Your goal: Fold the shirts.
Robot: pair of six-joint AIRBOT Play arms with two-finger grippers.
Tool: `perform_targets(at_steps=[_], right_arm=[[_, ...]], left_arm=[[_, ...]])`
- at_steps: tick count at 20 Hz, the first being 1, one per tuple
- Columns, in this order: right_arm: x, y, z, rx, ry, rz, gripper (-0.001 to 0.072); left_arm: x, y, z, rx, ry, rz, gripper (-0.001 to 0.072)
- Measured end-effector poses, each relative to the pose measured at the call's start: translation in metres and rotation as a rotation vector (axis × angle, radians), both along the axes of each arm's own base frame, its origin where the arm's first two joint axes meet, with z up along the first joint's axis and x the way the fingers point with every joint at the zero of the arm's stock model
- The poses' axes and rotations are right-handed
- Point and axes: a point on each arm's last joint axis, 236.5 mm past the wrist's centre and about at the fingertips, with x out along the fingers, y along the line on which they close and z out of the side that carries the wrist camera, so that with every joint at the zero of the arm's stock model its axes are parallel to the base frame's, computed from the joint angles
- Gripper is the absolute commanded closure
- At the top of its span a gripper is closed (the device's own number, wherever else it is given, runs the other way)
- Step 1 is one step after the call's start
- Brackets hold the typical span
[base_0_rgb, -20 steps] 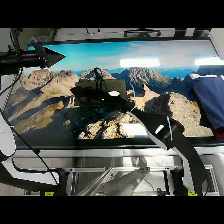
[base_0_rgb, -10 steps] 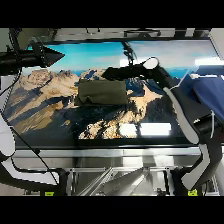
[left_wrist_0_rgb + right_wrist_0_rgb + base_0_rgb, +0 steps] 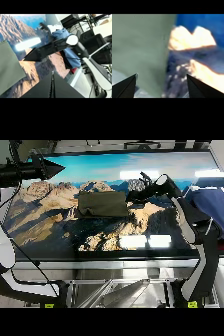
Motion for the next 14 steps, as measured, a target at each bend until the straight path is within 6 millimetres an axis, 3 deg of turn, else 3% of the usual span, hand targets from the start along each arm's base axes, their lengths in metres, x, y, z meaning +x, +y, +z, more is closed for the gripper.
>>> perform_targets(at_steps=[4, 5, 6, 9, 10, 11, 14], right_arm=[[-0.002, 0.029, -0.021, 0.071, 0.034, -0.007, 0.0010], [-0.001, 0.037, -0.023, 0.092, 0.028, -0.008, 0.0062], [0.001, 0.044, -0.024, 0.115, 0.018, -0.009, 0.0257], [0.005, 0.060, -0.023, 0.171, -0.017, -0.003, 0.0616], [0.007, 0.066, -0.019, 0.206, -0.024, -0.006, 0.0630], [0.009, 0.072, -0.011, 0.242, -0.037, -0.009, 0.0695], [0.017, 0.082, 0.008, 0.315, -0.071, -0.026, 0.0697]], left_arm=[[-0.001, 0.000, 0.000, 0.007, -0.014, -0.009, 0.0690], [-0.001, 0.000, 0.000, 0.008, -0.018, -0.011, 0.0690], [-0.002, -0.001, -0.001, 0.009, -0.018, -0.014, 0.0690], [-0.003, -0.001, -0.002, 0.015, -0.020, -0.022, 0.0690], [-0.003, -0.001, -0.003, 0.016, -0.019, -0.024, 0.0690], [-0.004, -0.001, -0.003, 0.018, -0.018, -0.025, 0.0690], [-0.005, -0.001, -0.004, 0.019, -0.016, -0.029, 0.0690]])
